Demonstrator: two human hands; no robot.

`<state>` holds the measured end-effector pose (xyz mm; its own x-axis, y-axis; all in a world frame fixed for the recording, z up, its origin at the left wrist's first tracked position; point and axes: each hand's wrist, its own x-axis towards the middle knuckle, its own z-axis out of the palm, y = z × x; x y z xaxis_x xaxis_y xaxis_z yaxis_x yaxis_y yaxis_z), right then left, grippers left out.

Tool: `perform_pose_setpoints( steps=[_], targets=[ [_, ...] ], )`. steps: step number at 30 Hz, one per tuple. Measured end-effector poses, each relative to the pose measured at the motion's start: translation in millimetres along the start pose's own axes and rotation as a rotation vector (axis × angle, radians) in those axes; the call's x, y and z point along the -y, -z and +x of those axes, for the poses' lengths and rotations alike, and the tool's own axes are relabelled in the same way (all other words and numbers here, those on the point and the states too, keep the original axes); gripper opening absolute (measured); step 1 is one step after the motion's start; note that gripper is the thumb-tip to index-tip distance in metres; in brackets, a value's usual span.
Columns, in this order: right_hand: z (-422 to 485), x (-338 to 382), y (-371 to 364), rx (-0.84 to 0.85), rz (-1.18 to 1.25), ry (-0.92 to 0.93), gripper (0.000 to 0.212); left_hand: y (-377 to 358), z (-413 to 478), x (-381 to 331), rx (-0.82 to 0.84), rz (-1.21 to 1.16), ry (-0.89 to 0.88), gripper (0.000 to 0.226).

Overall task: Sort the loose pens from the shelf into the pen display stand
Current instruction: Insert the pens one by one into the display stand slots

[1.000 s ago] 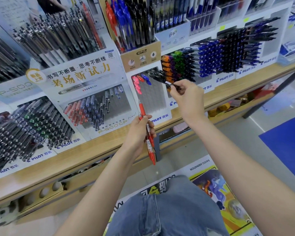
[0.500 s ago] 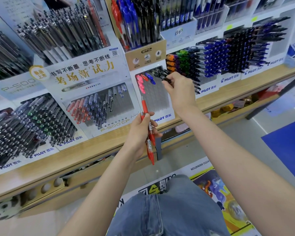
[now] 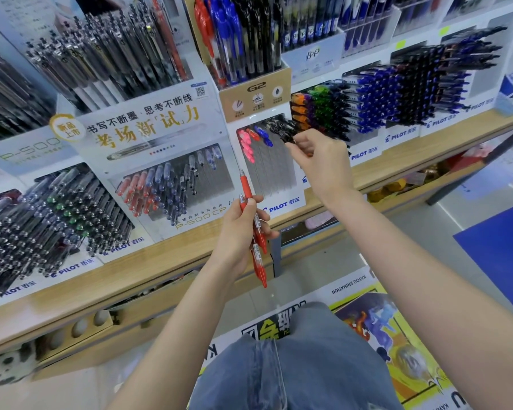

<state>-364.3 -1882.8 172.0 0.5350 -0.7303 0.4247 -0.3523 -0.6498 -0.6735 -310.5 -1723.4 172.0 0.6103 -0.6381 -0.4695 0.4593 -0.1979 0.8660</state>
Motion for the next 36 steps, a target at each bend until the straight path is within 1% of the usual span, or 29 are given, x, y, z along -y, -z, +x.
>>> perform_pose_setpoints(
  steps=[5,9,12,17,21,23,25,28,30,33,36],
  targets=[
    [8,2,-7,0.005,-0.066,-0.027,0.02,0,3,-2,-0.002,-0.011,-0.002,0.026],
    [18,7,-17,0.077,-0.171,-0.061,0.022,1,5,-5,-0.011,-0.023,-0.003,0.024],
    [19,9,-24,0.081,-0.22,-0.056,0.023,1,5,-8,-0.013,-0.015,-0.02,0.024],
    [18,3,-24,0.049,-0.207,-0.065,0.023,1,5,-11,-0.005,-0.03,-0.045,0.025],
    [15,7,-21,0.09,-0.18,-0.093,0.024,-1,1,-10,-0.009,-0.02,-0.068,0.025],
    [7,7,-14,0.158,-0.154,-0.113,0.031,0,0,-9,-0.022,-0.074,-0.079,0.024],
    [-13,9,-7,0.271,-0.093,-0.15,0.038,1,1,-8,-0.033,-0.151,-0.099,0.024],
    [-46,22,2,0.533,0.164,-0.29,0.031,-1,1,-7,-0.083,-0.174,-0.153,0.023],
    [-59,32,1,0.646,0.285,-0.322,0.031,-5,-2,-7,-0.121,-0.162,-0.198,0.022],
    [-73,42,-1,0.667,0.261,-0.258,0.034,-7,-5,-6,-0.135,-0.185,-0.252,0.022],
    [-85,43,0,0.665,0.304,-0.26,0.024,-5,-4,-3,-0.12,-0.181,-0.268,0.023]
  ],
)
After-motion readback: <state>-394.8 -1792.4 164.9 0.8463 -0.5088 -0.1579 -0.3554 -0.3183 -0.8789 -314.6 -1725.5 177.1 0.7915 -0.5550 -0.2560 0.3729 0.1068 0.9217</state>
